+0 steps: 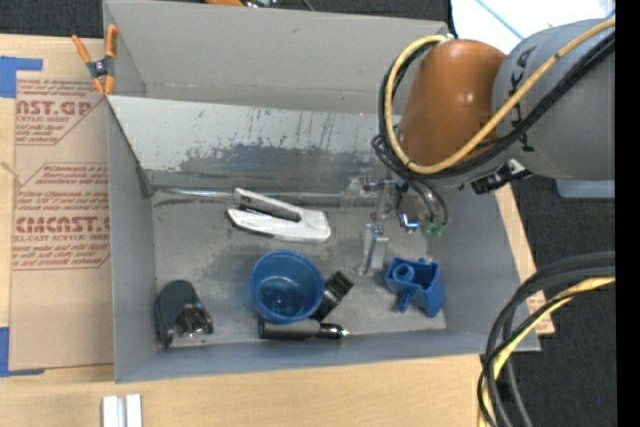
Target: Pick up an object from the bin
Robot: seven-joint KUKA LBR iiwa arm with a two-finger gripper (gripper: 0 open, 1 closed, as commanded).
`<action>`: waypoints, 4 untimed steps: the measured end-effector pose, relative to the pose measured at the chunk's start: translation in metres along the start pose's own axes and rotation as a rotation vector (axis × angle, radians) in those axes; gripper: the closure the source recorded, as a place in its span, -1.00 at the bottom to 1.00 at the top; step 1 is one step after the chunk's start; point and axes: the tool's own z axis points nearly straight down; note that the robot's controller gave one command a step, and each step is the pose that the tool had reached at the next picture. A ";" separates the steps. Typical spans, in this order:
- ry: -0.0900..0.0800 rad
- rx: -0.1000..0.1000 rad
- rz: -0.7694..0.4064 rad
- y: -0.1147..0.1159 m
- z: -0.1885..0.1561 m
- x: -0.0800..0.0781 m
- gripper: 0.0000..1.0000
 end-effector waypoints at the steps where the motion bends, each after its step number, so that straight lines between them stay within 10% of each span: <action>1: -0.008 0.000 0.000 0.000 -0.004 -0.002 -1.00; 2: -0.004 0.000 -0.110 -0.129 0.092 0.020 -1.00; 3: -0.013 -0.002 -0.111 0.003 0.047 -0.006 -1.00; 4: -0.005 0.003 -0.105 -0.091 0.076 0.012 -1.00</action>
Offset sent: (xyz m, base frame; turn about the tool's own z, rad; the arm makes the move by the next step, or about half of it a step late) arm -0.0192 -0.1264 -0.0883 -0.1139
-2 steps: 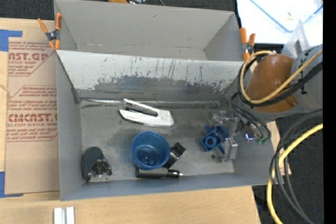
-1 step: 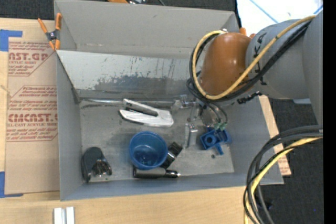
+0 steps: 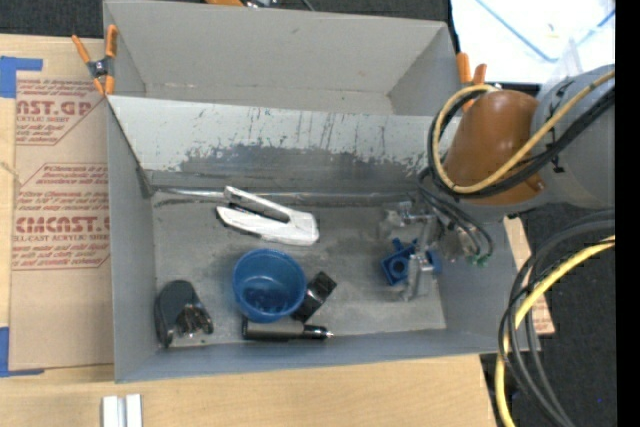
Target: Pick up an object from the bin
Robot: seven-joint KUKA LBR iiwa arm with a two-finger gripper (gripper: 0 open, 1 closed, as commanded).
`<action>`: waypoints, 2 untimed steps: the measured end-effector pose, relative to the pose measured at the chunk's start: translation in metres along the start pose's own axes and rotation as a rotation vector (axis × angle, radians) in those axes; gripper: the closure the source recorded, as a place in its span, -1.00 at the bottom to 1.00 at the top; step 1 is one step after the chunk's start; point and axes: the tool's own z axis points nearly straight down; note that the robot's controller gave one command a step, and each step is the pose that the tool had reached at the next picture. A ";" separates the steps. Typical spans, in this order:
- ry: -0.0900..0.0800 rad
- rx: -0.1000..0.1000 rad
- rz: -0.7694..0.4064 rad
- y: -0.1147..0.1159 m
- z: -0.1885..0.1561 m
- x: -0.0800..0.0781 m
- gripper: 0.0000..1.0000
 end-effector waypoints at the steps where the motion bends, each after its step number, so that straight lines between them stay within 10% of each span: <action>1: -0.006 -0.004 0.120 0.097 0.006 -0.013 -1.00; 2: -0.003 -0.024 0.121 -0.034 0.010 0.018 1.00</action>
Offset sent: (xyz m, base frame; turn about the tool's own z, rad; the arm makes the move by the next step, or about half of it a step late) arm -0.0203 -0.0598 -0.0121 0.1405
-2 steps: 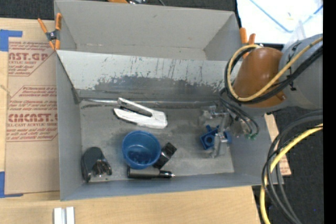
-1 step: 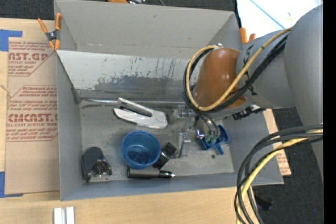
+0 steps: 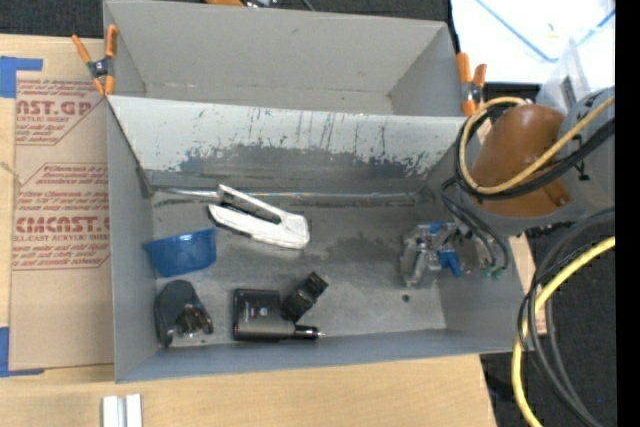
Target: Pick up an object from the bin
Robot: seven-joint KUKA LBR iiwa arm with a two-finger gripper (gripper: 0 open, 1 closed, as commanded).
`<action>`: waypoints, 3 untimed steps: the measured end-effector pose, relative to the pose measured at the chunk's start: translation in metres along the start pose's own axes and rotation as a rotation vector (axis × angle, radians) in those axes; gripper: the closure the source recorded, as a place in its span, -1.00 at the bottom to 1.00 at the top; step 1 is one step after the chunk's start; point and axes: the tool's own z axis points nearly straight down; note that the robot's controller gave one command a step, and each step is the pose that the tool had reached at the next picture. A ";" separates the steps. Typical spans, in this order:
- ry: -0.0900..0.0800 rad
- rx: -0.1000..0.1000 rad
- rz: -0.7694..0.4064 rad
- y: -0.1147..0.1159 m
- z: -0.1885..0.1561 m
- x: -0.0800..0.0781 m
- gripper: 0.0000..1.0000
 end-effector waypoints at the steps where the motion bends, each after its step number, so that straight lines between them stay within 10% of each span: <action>1: -0.004 -0.004 -0.003 0.000 0.000 -0.001 1.00; 3: 0.008 0.017 0.013 0.006 -0.039 0.003 1.00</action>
Offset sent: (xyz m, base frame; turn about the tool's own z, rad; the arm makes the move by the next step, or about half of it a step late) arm 0.0002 -0.0010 0.0529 -0.0031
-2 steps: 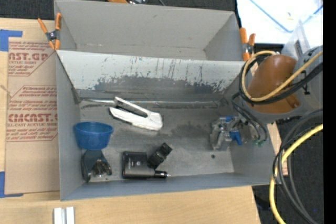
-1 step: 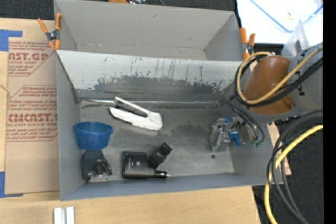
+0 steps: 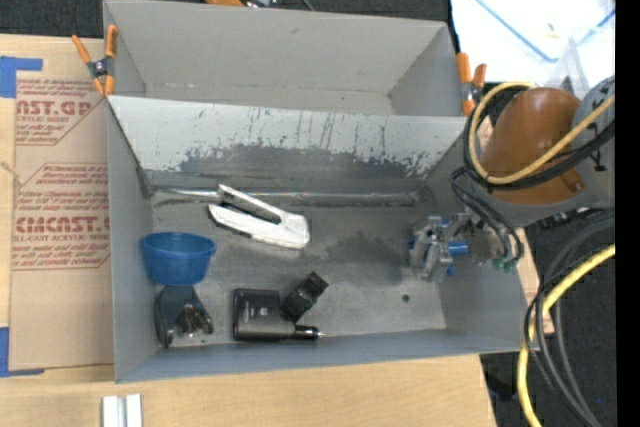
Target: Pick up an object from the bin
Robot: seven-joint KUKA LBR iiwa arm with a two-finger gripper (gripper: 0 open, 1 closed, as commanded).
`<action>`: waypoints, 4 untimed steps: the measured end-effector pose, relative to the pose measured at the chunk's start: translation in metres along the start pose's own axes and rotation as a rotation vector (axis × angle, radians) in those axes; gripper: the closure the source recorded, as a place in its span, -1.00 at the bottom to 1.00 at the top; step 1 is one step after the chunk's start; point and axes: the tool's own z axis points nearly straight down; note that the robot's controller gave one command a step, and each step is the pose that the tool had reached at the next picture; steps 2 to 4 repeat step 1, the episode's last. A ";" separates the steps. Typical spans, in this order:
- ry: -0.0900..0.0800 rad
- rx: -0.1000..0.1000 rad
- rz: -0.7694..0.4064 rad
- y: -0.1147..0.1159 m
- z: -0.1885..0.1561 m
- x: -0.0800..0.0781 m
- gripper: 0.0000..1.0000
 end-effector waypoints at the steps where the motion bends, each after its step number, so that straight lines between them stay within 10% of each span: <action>1: -0.009 0.003 0.001 -0.001 -0.031 -0.002 1.00; 4: -0.009 0.003 0.001 -0.001 -0.031 -0.002 1.00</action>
Offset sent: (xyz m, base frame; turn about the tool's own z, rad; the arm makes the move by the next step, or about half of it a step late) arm 0.0019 -0.0009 0.0515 0.0006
